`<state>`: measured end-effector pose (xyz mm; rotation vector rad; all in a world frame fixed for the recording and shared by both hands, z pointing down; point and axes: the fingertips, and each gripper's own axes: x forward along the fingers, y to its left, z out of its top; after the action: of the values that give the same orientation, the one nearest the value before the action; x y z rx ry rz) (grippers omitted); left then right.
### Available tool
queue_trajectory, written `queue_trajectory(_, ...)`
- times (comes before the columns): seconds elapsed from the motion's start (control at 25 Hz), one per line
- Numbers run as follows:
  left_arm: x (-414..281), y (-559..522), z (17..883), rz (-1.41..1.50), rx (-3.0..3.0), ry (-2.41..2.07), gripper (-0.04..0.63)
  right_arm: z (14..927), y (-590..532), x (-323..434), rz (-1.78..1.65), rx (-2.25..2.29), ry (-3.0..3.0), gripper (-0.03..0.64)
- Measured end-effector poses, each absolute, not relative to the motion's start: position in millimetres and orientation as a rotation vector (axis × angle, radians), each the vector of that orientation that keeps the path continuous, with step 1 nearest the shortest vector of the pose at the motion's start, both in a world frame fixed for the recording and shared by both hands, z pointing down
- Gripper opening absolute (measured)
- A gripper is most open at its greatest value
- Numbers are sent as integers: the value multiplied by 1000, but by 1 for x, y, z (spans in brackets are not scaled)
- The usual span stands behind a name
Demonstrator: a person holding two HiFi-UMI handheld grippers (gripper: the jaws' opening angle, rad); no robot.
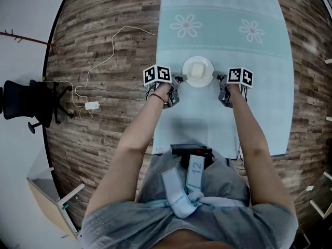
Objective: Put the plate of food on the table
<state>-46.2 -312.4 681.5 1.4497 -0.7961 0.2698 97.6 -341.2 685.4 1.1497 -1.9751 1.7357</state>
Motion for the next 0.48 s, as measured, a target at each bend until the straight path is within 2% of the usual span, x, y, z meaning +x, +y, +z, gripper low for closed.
queue_trajectory(0.12,-48,-310,681,298,1486,-814,91,680,-338,96,1701,1143,-2005,41)
queue_trajectory(0.24,-48,-308,680,327,1524,-824,38,677,-333,92,1681,1128,-2024,40)
queue_trajectory(0.48,-43,-303,673,323,1550,-822,21,668,-323,89,1687,1116,-2047,40)
